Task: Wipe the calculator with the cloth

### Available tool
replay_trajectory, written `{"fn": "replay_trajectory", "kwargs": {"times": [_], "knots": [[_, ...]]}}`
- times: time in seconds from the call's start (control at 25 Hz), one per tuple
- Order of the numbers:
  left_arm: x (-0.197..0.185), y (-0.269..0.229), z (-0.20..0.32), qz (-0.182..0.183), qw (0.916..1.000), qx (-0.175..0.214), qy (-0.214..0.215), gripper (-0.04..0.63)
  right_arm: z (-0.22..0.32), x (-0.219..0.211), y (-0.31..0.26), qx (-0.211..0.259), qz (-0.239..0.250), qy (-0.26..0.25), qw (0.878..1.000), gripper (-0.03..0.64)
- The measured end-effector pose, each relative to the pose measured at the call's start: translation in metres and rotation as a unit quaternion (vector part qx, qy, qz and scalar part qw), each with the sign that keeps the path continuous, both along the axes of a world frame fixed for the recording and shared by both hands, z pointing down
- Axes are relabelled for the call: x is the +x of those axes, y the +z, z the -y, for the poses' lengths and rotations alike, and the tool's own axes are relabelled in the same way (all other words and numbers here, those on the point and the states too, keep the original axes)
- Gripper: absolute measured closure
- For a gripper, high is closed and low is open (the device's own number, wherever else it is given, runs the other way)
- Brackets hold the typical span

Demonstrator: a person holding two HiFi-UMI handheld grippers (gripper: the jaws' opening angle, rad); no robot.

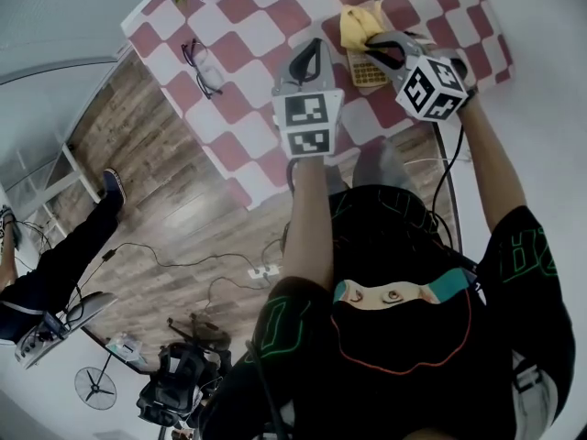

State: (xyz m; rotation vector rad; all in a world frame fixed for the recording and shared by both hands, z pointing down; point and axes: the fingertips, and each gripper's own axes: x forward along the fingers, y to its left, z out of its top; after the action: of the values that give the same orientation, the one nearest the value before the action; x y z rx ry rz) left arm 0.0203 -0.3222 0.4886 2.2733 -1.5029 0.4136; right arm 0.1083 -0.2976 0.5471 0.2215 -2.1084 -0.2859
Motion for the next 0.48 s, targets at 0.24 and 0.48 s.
{"fn": "replay_trajectory", "kwargs": {"times": [0.24,0.48], "knots": [[0.003,-0.009,-0.003,0.006,0.9998,0.018,0.009,0.584,-0.02,0.004,-0.001,-0.008,-0.005,-0.007,1.0,0.58],[0.0,-0.013,-0.006,0.007,0.9995,0.02,0.023,0.584,-0.04,0.005,-0.001,-0.021,-0.01,-0.009,1.0,0.58]]}}
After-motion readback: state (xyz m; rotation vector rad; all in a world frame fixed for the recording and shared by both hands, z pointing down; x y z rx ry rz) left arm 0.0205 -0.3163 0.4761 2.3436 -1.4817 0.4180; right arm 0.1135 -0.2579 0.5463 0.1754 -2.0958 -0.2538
